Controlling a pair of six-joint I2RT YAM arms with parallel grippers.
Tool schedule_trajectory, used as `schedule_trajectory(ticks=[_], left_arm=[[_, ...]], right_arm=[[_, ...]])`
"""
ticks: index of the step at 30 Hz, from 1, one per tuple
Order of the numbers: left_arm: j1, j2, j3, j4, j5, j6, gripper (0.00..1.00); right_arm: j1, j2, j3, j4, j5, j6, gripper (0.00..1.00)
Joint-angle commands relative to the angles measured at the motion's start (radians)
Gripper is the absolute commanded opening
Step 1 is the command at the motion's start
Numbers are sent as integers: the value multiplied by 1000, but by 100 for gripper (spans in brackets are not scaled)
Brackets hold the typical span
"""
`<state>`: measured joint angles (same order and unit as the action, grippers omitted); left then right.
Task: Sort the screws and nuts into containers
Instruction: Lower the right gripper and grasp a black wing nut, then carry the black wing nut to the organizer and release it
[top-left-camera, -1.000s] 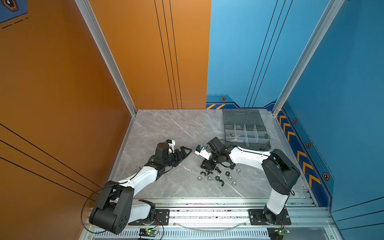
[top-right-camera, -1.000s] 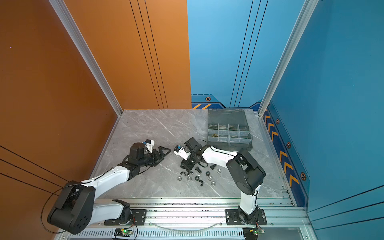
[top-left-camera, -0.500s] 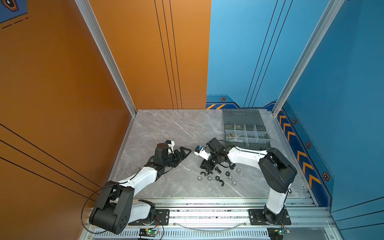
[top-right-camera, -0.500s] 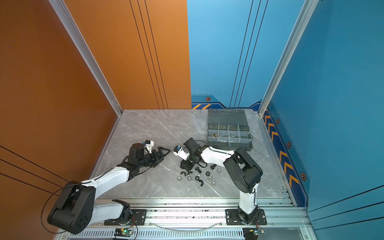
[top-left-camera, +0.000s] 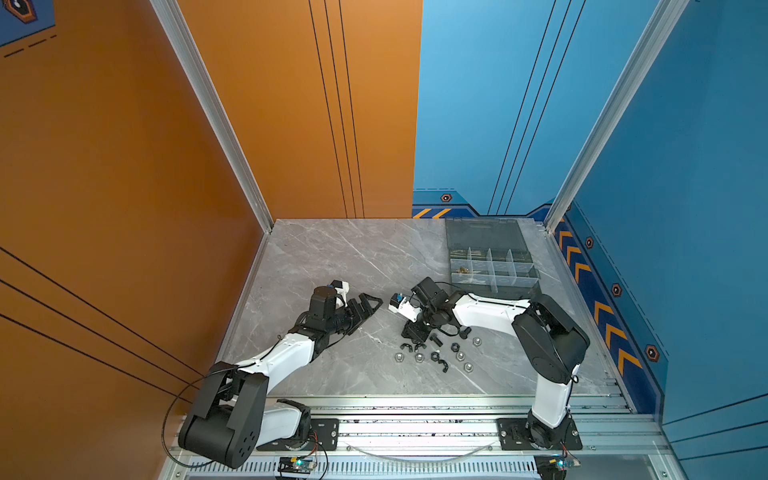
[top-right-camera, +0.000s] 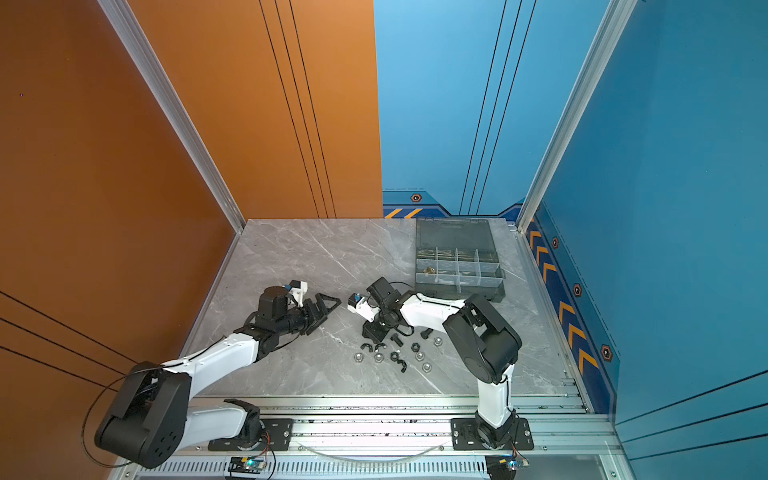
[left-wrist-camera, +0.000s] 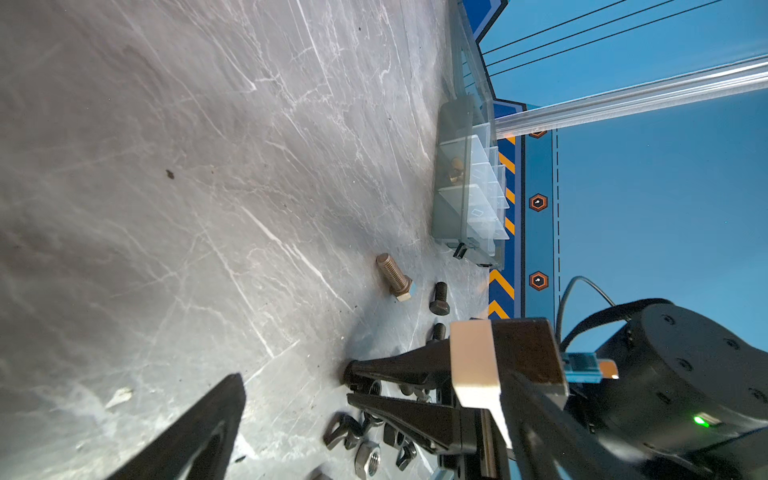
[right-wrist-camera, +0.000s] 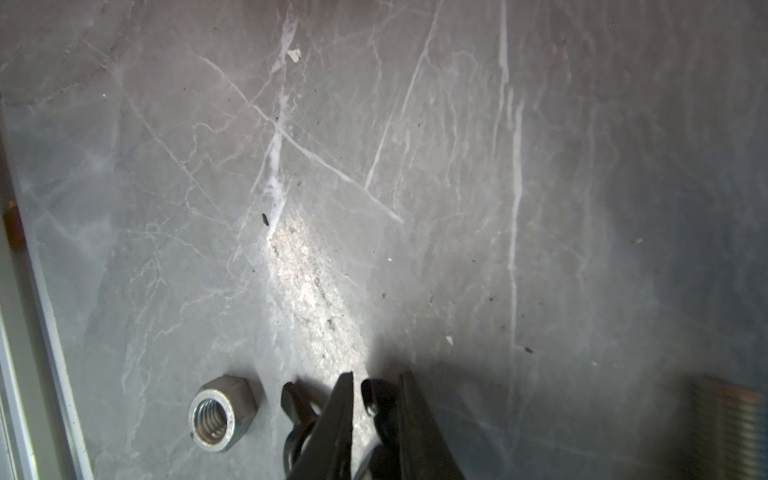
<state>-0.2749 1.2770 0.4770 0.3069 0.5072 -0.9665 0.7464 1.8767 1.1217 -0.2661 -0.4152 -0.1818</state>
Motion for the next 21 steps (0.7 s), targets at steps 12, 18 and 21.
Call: schedule_trajectory(ticks=[12, 18, 21], left_arm=[[10, -24, -18, 13, 18, -3, 98], [10, -26, -19, 12, 16, -3, 98], [9, -24, -20, 13, 16, -3, 98]], right_arm=[[-9, 14, 29, 15, -12, 23, 10], [-30, -3, 32, 42, -48, 46, 6], [-39, -22, 31, 66, -69, 66, 5]])
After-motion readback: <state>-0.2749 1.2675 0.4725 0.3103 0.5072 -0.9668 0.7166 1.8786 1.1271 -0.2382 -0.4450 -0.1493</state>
